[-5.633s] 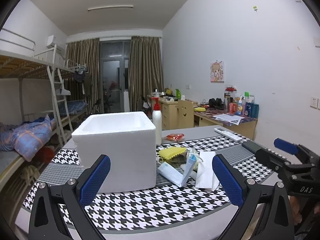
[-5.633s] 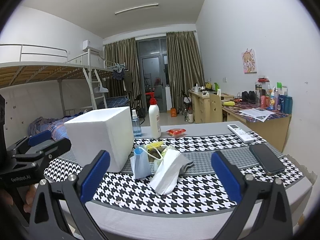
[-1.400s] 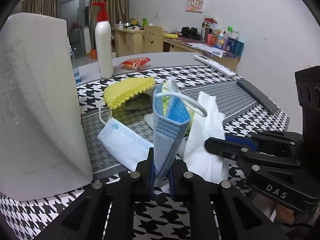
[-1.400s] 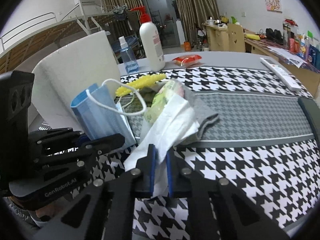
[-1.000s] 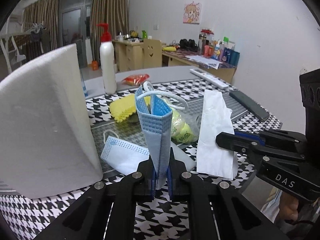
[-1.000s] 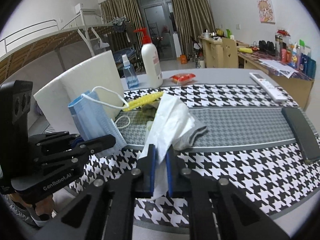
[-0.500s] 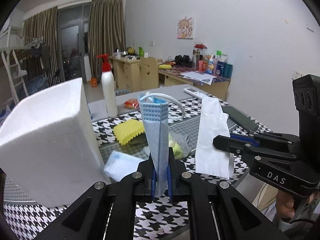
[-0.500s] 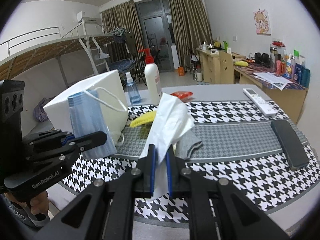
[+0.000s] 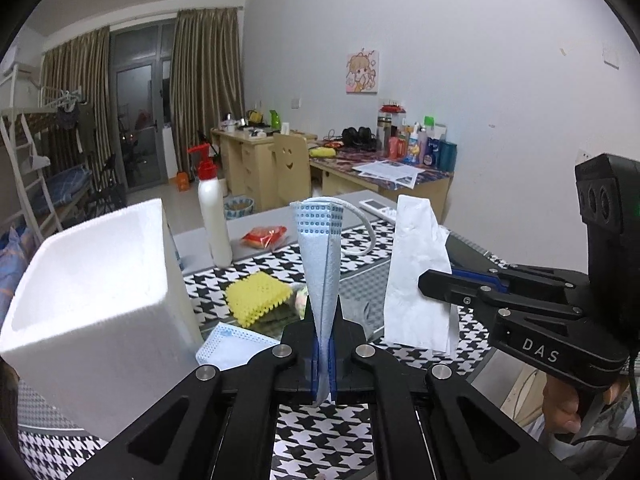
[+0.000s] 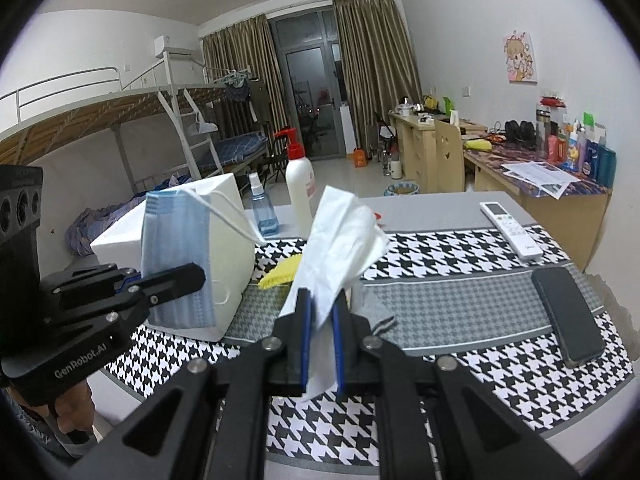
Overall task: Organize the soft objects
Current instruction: 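Carry the mask in the left tool and tissue in the right tool over the foam box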
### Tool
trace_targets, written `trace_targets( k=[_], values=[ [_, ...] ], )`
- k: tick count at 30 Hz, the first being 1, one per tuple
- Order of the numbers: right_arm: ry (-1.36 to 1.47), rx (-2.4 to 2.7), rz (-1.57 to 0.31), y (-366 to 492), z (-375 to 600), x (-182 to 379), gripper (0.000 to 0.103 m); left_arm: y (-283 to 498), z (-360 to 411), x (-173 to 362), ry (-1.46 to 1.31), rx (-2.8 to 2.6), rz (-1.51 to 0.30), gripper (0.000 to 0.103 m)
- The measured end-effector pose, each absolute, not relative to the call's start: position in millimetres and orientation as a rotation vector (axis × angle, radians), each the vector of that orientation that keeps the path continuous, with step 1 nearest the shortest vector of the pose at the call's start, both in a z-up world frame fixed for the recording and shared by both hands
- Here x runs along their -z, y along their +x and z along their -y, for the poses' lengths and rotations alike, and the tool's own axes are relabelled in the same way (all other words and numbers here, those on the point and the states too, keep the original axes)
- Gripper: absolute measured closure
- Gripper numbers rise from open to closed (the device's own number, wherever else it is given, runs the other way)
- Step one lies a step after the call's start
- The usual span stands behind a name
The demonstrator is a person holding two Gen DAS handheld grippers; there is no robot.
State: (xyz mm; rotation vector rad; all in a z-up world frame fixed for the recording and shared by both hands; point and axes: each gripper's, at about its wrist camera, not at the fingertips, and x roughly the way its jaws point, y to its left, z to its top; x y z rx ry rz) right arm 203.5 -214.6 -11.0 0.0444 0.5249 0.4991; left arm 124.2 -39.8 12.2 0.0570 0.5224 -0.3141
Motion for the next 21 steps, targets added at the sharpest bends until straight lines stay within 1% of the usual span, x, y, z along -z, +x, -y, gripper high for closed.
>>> trace_targets(
  k=[21],
  values=[
    [0.019, -0.505, -0.451, 204, 211, -19, 0.09, 126, 36, -47, 0.081, 0.277, -0.439, 0.1]
  ],
)
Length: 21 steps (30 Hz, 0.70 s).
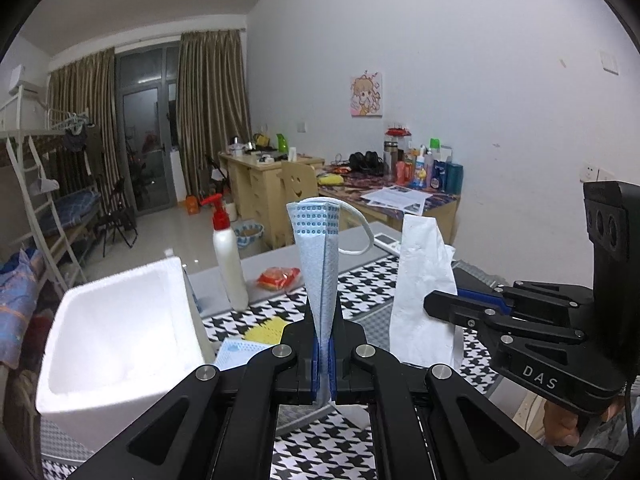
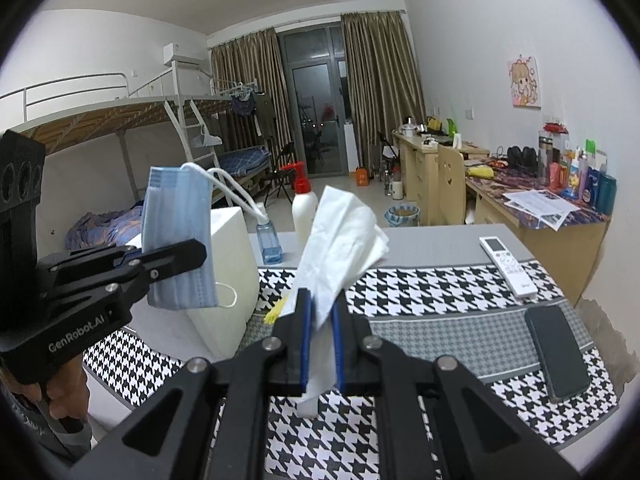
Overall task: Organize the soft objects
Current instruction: 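Carry the mask in the left tool and tissue in the right tool over the foam box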
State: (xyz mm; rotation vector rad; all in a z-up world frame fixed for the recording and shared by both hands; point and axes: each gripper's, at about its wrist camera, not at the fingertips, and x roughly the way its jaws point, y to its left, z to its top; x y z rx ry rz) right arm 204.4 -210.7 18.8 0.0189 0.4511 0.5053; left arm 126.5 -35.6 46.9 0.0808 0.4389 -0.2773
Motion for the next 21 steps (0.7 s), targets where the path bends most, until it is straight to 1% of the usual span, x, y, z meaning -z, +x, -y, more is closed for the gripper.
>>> trace_targets(
  k=[21],
  values=[
    [-0.001, -0.549, -0.397, 219, 191, -42, 0.09, 136, 12, -73, 0.07, 0.194, -0.351, 0.099]
  ],
)
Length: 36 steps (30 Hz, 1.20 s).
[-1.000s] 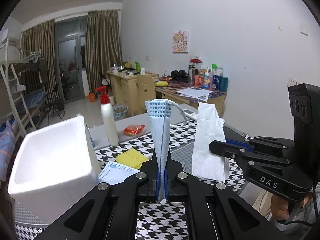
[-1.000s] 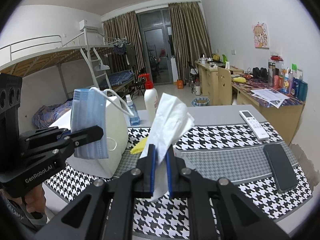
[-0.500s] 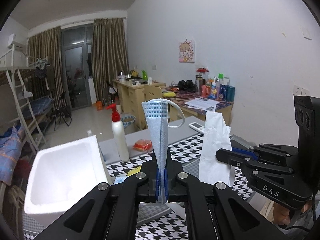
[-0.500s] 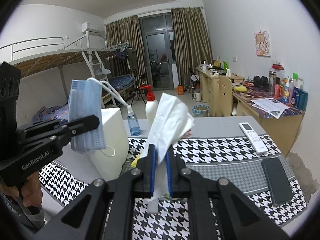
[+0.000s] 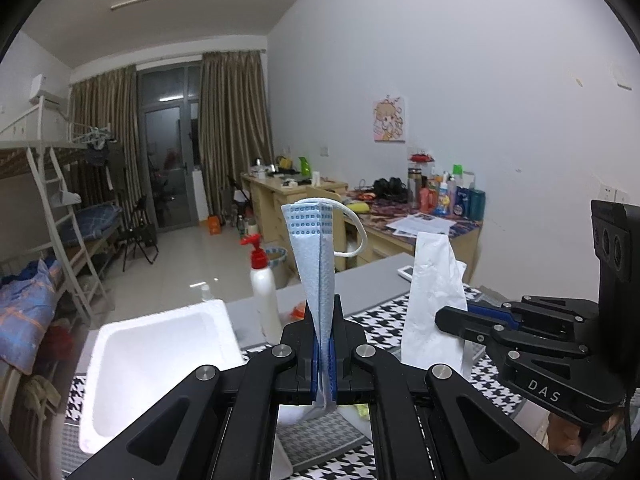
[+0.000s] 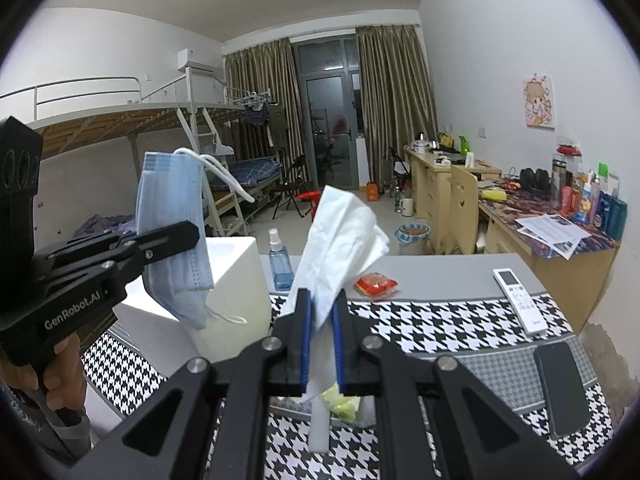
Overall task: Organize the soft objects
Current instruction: 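Carry the mask in the left tool and tissue in the right tool over the foam box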
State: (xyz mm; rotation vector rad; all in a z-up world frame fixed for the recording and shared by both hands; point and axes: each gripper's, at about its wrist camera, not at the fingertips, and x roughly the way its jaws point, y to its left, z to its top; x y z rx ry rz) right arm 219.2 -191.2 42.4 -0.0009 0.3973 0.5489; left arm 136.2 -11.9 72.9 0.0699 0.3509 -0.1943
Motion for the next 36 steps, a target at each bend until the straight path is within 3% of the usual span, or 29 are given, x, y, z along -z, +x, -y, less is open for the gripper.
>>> trace_targets(
  k=[15, 36],
  values=[
    [-0.019, -0.638, -0.349, 223, 166, -57, 0.09, 136, -8, -98, 0.061, 0.095, -0.28, 0.099],
    [-0.061, -0.744, -0.343, 227, 126, -65, 0.09, 147, -45, -86, 0.046, -0.124, -0.299, 0.099]
  ],
)
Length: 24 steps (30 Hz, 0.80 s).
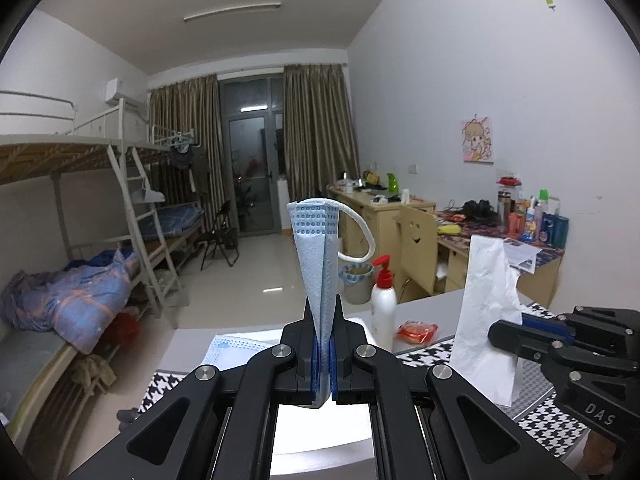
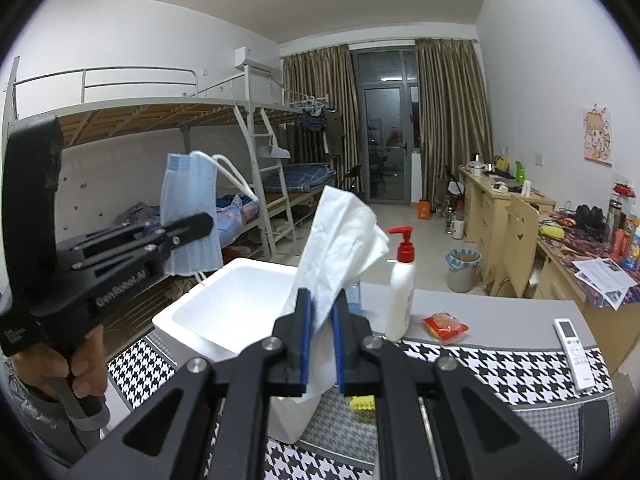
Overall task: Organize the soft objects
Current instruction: 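Carry the mask in the left tool and tissue in the right tool over the foam box, then open the left tool to drop the blue mask into the foam box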
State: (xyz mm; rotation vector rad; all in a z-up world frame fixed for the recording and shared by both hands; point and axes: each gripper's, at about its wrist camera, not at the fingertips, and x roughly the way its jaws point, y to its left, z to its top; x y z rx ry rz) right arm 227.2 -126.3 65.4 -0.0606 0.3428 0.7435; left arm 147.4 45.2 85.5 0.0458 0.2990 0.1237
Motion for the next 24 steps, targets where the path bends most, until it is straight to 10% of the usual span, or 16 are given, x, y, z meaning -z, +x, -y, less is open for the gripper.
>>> trace_targets(
  k=[19, 24],
  values=[
    [-0.095, -0.76, -0.407, 247, 95, -61, 0.09, 176, -72, -54, 0.025, -0.157, -0.427, 0.094],
    [-0.095, -0.739, -0.409, 246, 93, -61, 0.09, 178, -79, -46, 0.018, -0.141, -0.464, 0.026]
  ],
)
